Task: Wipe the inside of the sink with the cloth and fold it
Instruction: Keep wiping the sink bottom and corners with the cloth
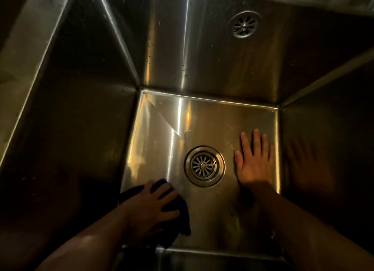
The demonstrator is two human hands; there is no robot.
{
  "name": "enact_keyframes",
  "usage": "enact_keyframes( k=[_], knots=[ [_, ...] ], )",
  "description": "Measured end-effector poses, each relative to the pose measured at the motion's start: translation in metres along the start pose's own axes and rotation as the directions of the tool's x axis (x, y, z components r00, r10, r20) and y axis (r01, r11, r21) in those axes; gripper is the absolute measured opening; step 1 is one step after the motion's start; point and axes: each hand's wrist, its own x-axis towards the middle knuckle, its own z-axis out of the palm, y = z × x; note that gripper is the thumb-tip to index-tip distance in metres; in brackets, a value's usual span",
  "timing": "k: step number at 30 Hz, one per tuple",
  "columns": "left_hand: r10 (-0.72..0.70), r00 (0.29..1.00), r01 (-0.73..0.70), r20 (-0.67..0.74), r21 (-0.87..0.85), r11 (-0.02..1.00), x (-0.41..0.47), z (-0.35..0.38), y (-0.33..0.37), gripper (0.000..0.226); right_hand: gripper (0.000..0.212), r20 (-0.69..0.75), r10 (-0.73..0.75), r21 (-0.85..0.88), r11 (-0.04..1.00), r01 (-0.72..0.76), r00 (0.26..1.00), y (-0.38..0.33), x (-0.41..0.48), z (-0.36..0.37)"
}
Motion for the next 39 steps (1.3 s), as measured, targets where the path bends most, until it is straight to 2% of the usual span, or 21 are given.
enact_keyframes(
  k=[4, 8, 10, 12, 14, 16, 18, 21, 23, 24, 25, 26, 27, 28, 29, 30, 31, 32, 34, 36, 39],
  knots=[
    [0.187, 0.976, -0.186, 0.115, -0.018, 0.982, -0.004, 0.006, 0.02, 0.05, 0.06, -0.008, -0.011, -0.001, 1.0, 0.011, 1.0, 0.0, -0.001, -0.001],
    [0.222, 0.961, -0.232, 0.163, 0.042, 0.972, 0.002, -0.002, 0.021, 0.052, 0.062, -0.04, 0.035, 0.011, 0.999, -0.035, 0.999, 0.001, -0.002, 0.0],
    [0.259, 0.953, -0.267, 0.155, 0.039, 0.963, 0.005, -0.01, 0.023, 0.049, 0.063, -0.04, 0.049, 0.025, 0.999, -0.048, 0.998, 0.0, -0.002, 0.0],
    [0.298, 0.952, -0.305, 0.068, 0.144, 0.942, 0.012, -0.016, 0.031, 0.044, 0.064, -0.043, 0.036, 0.046, 0.998, -0.034, 0.998, 0.001, -0.002, -0.001],
    [0.221, 0.974, -0.204, -0.056, 0.218, 0.954, 0.028, -0.024, 0.049, 0.042, 0.064, -0.058, 0.045, 0.119, 0.992, -0.038, 0.997, 0.001, -0.002, -0.006],
    [0.228, 0.969, -0.224, -0.095, 0.05, 0.973, 0.057, -0.029, 0.074, 0.046, 0.061, -0.13, 0.103, 0.241, 0.968, -0.069, 0.986, -0.002, -0.006, -0.015],
    [0.203, 0.979, -0.205, -0.029, -0.065, 0.977, 0.096, -0.036, 0.102, 0.05, 0.056, -0.233, 0.159, 0.346, 0.935, -0.071, 0.96, -0.01, -0.012, -0.029],
    [0.155, 0.986, -0.157, -0.064, -0.029, 0.987, 0.144, -0.062, 0.125, 0.05, 0.054, -0.311, 0.217, 0.456, 0.888, -0.055, 0.925, -0.02, -0.017, -0.051],
    [0.112, 0.981, -0.113, -0.159, 0.003, 0.994, 0.164, -0.078, 0.129, 0.048, 0.052, -0.33, 0.291, 0.513, 0.854, -0.088, 0.898, -0.021, -0.015, -0.064],
    [0.014, 0.978, -0.019, -0.208, -0.022, 1.0, 0.172, -0.085, 0.13, 0.045, 0.05, -0.348, 0.334, 0.532, 0.84, -0.109, 0.876, -0.02, -0.013, -0.068],
    [-0.151, 0.962, 0.13, -0.226, -0.103, 0.986, 0.169, -0.098, 0.127, 0.044, 0.047, -0.365, 0.373, 0.545, 0.828, -0.129, 0.853, -0.019, -0.011, -0.072],
    [-0.293, 0.913, 0.249, -0.285, -0.182, 0.951, 0.17, -0.106, 0.122, 0.046, 0.046, -0.377, 0.402, 0.554, 0.82, -0.144, 0.835, -0.017, -0.01, -0.075],
    [-0.373, 0.878, 0.321, -0.3, -0.209, 0.924, 0.171, -0.109, 0.115, 0.049, 0.046, -0.382, 0.417, 0.556, 0.816, -0.155, 0.825, -0.015, -0.009, -0.077],
    [-0.429, 0.867, 0.366, -0.251, -0.262, 0.893, 0.17, -0.116, 0.105, 0.055, 0.046, -0.38, 0.423, 0.552, 0.817, -0.165, 0.822, -0.013, -0.008, -0.077],
    [-0.426, 0.866, 0.329, -0.263, -0.342, 0.88, 0.178, -0.128, 0.092, 0.059, 0.046, -0.379, 0.425, 0.542, 0.822, -0.175, 0.822, -0.01, -0.008, -0.077],
    [-0.337, 0.871, 0.229, -0.357, -0.311, 0.922, 0.196, -0.121, 0.082, 0.055, 0.047, -0.379, 0.422, 0.528, 0.829, -0.182, 0.824, -0.007, -0.008, -0.076],
    [-0.254, 0.899, 0.156, -0.358, -0.279, 0.948, 0.207, -0.12, 0.069, 0.057, 0.049, -0.381, 0.413, 0.513, 0.839, -0.183, 0.827, -0.004, -0.008, -0.075],
    [-0.257, 0.896, 0.164, -0.362, -0.267, 0.949, 0.21, -0.126, 0.055, 0.06, 0.052, -0.381, 0.4, 0.499, 0.848, -0.179, 0.834, -0.002, -0.008, -0.073],
    [-0.272, 0.845, 0.229, -0.461, -0.148, 0.962, 0.215, -0.133, 0.026, 0.058, 0.058, -0.37, 0.371, 0.474, 0.864, -0.171, 0.852, 0.001, -0.009, -0.07],
    [-0.276, 0.801, 0.265, -0.531, -0.099, 0.959, 0.216, -0.136, -0.003, 0.056, 0.062, -0.328, 0.337, 0.44, 0.881, -0.173, 0.882, 0.001, -0.011, -0.066],
    [-0.357, 0.757, 0.33, -0.547, -0.153, 0.932, 0.204, -0.14, -0.049, 0.058, 0.063, -0.269, 0.256, 0.358, 0.921, -0.15, 0.928, -0.002, -0.014, -0.057]
  ],
)
